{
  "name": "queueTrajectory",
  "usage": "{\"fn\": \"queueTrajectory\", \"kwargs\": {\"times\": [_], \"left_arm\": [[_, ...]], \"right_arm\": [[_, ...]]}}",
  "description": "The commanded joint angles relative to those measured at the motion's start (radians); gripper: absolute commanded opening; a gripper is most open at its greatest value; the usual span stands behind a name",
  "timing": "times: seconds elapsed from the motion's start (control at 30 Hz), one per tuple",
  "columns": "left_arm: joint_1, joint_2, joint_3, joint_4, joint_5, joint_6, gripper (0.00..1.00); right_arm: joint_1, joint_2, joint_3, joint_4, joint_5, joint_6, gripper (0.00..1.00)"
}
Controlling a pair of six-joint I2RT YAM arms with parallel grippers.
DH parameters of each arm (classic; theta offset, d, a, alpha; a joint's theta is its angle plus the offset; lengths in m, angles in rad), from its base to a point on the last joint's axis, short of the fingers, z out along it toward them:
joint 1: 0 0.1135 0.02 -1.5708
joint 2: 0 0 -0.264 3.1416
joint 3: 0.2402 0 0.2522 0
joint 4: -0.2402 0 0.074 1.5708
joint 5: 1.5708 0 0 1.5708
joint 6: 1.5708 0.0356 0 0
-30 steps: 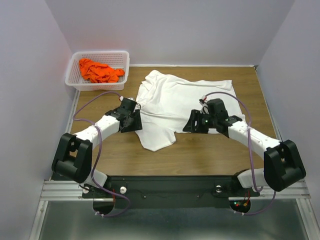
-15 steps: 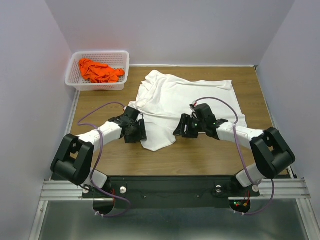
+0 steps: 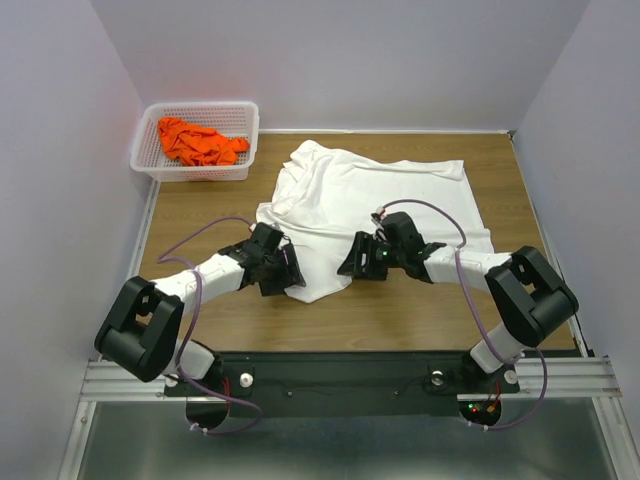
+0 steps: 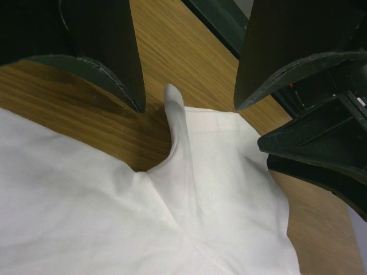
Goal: Fold and stack the t-shirts
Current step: Flatten the tshirt out
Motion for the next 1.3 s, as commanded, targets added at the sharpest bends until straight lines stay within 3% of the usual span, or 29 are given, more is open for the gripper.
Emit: {"fn": "queueTrajectory", "kwargs": {"times": [0.0, 0.1, 0.3, 0.47, 0.77, 0.97, 1.1, 1.27], "left_arm": [[-0.011, -0.014, -0.037, 0.014, 0.053, -0.063, 0.70], [-0.011, -0.010, -0.033, 0.023, 0.070, -0.072, 0.66], [-0.013, -0.048, 0.004, 0.005, 0.067, -0.100, 0.45], [-0.013, -0.074, 0.044, -0.037, 0.054, -0.100, 0.14], [-0.013, -0.116, 0.105, -0.259, 0.029, -0.019, 0.00], [-0.012, -0.162, 0.030, -0.357, 0.078, 0.029, 0.00], [-0.011, -0.189, -0.016, -0.397, 0.098, 0.047, 0.01], [-0.013, -0.218, -0.020, -0.430, 0.092, 0.054, 0.56]], "right_arm": [[0.010, 0.018, -0.009, 0.088, -0.028, 0.009, 0.69], [0.013, 0.022, -0.010, 0.096, -0.037, 0.006, 0.69], [0.013, 0.017, 0.004, 0.100, -0.057, 0.003, 0.69], [0.014, -0.001, 0.007, 0.096, -0.079, 0.006, 0.68], [0.014, -0.047, 0.027, -0.005, -0.108, -0.008, 0.68], [0.013, -0.067, 0.028, -0.094, -0.115, -0.051, 0.66], [0.014, -0.060, 0.071, -0.263, -0.105, -0.115, 0.66], [-0.018, -0.136, 0.102, -0.433, 0.128, -0.174, 0.69]]}}
